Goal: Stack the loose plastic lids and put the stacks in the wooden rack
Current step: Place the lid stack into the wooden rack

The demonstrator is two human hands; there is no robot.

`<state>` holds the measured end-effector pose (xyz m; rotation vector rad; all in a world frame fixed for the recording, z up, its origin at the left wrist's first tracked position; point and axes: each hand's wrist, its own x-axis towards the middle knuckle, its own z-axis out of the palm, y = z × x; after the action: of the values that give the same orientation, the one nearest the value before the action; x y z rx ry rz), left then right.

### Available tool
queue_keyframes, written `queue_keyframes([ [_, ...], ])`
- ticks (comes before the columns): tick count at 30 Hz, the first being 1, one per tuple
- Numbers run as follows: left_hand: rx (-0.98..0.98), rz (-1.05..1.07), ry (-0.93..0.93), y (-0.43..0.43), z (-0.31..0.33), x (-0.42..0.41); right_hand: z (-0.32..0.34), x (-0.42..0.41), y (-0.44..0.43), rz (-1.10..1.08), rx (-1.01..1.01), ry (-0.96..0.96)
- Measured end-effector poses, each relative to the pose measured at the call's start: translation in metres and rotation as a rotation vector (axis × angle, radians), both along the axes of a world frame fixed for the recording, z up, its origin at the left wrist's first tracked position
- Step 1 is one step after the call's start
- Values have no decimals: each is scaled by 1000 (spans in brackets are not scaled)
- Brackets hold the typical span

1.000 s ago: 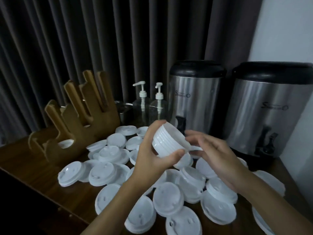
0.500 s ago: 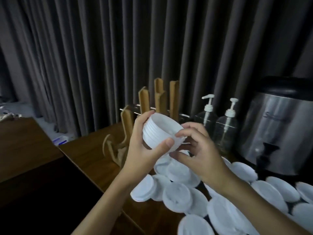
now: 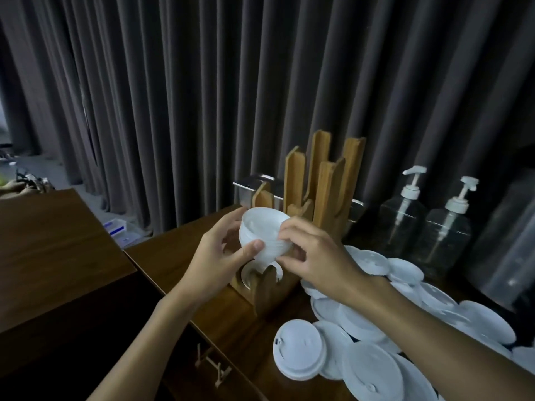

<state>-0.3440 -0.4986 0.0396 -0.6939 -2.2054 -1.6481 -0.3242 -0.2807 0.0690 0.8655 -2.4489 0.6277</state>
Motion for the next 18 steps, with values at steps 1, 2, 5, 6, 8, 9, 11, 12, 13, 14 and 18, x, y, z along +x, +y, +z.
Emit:
queue_keyframes([
  [1,-9,13,-23,-2,-5,-5,-2,-5,-1,-8,34,-5],
  [2,-19,22,-39,-4,-9,-9,-4,-10,-3,-13,64,-11],
  [5,-52,45,-70,-7,-22,-20,-8,-21,-5,-18,126,-30],
  [6,-66,47,-77,-7,-25,-24,-10,-24,-5,-21,138,-40],
  [8,-97,50,-88,-9,-34,-29,-14,-29,-4,-23,158,-53],
  [9,-114,53,-91,-10,-39,-32,-17,-31,-3,-25,166,-59],
  [11,-141,60,-106,-11,-47,-34,-22,-35,-1,-32,177,-89],
  [12,-152,62,-116,-11,-51,-34,-25,-37,0,-39,193,-102],
  [13,-162,62,-123,-12,-54,-34,-28,-40,1,-49,214,-111],
  [14,-173,62,-127,-12,-56,-33,-32,-42,2,-59,231,-119],
  [18,-228,80,-130,-14,-68,-30,-48,-47,0,-81,242,-145],
])
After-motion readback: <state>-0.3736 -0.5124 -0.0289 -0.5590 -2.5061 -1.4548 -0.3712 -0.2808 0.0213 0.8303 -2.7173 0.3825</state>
